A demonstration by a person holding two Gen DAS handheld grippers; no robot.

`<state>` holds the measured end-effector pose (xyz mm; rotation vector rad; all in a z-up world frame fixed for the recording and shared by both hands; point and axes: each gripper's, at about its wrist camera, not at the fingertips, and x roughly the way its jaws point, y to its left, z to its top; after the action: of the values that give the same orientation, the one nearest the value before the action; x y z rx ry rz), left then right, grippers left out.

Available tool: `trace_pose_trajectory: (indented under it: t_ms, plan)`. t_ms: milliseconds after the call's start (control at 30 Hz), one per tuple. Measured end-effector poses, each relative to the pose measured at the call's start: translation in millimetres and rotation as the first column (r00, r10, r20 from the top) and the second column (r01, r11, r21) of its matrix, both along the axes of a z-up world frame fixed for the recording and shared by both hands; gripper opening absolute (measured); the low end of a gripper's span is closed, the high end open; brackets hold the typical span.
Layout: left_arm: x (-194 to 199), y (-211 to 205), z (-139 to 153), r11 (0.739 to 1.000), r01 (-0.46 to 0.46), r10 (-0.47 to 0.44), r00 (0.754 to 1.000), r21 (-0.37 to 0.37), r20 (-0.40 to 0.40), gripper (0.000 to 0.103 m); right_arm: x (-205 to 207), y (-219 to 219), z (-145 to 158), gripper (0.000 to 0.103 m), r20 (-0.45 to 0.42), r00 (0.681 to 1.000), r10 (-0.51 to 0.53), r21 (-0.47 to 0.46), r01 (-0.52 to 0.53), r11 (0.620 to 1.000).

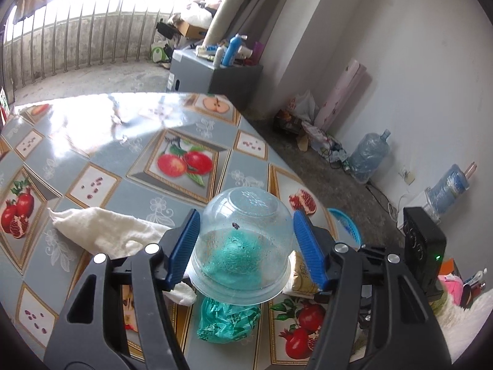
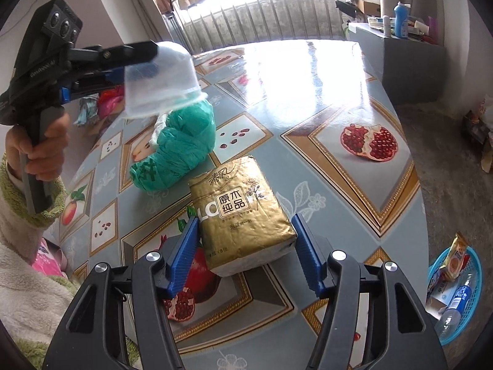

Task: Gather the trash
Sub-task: 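Close the left tool on the green-lidded cup while the right tool grasps the gold box, then carry cup and gold box over the wastebasket and open both tools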

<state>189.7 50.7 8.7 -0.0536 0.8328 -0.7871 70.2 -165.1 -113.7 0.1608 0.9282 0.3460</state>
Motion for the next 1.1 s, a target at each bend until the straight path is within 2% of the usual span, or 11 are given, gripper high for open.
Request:
trace_pose_trajectory:
  t_ms: [467,767,933,1033,1100]
  plan:
    - [-16.2,13.8,41.6,0.996,-0.023,0.029,0.997,-0.081,0.066,0.059,-19.9,-14.0,25.0,0.059,0.072,0.996,-0.055,0.057,0.051,0.997]
    - [-32.5,-19.5,55.1,0.994,0.037,-0.028,0.995,-0.1,0.092,0.059,-45.8,-50.6,42.2,0.059,0.123,0.978,-0.168,0.147,0.149,0.978]
    - [-38.1,-61.6,54.5,0.992,0.098,-0.091,0.992,-0.084,0.087,0.059,-66.6,-90.5,44.0,0.059,0.128,0.947,-0.294,0.202,0.266,0.943]
    - [-39.3,-95.2,51.1,0.986,0.146,-0.141,0.988,-0.078,0.065,0.059,-83.2,-122.8,43.8,0.059,0.126,0.906,-0.405,0.21,0.375,0.903]
    - [-38.6,-123.1,47.6,0.981,0.18,-0.177,0.983,-0.073,0.045,0.059,-96.4,-149.6,42.0,0.059,0.117,0.863,-0.491,0.21,0.462,0.862]
